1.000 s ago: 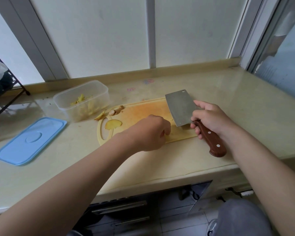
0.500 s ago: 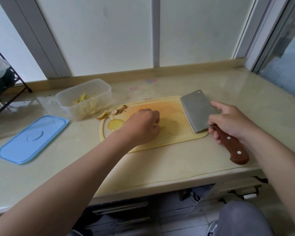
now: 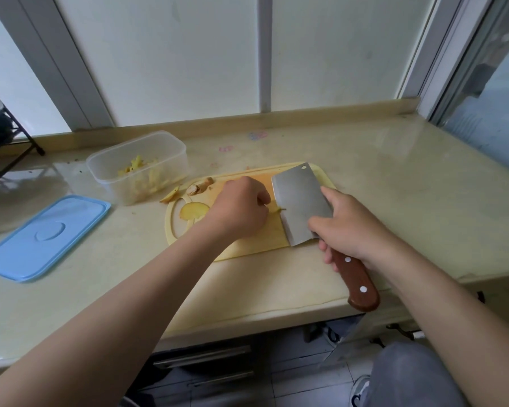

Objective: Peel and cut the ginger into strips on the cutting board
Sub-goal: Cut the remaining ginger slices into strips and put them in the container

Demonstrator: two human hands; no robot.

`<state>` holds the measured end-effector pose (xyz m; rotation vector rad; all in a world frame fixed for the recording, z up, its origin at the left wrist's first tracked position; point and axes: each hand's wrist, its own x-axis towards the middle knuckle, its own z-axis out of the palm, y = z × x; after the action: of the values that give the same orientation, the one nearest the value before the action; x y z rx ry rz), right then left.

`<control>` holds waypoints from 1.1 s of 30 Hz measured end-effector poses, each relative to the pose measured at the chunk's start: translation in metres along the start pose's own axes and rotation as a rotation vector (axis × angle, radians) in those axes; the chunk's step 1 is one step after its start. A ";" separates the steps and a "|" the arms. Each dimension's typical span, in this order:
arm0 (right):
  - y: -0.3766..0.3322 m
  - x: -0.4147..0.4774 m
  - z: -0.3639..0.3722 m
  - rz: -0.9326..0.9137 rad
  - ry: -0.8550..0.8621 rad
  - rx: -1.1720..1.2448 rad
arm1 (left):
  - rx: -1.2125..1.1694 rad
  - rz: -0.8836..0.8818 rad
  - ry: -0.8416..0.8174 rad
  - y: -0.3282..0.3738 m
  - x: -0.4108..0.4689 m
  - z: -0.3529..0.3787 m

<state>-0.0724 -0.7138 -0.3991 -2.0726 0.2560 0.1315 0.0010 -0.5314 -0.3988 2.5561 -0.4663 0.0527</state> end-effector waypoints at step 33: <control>-0.175 0.059 0.099 -0.194 -0.164 0.408 | 0.194 -0.116 0.310 -0.067 0.042 -0.159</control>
<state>0.0278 -0.5520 -0.3116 -1.6595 -0.0205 0.1193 0.0721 -0.4096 -0.2912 2.6927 -0.2008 0.4655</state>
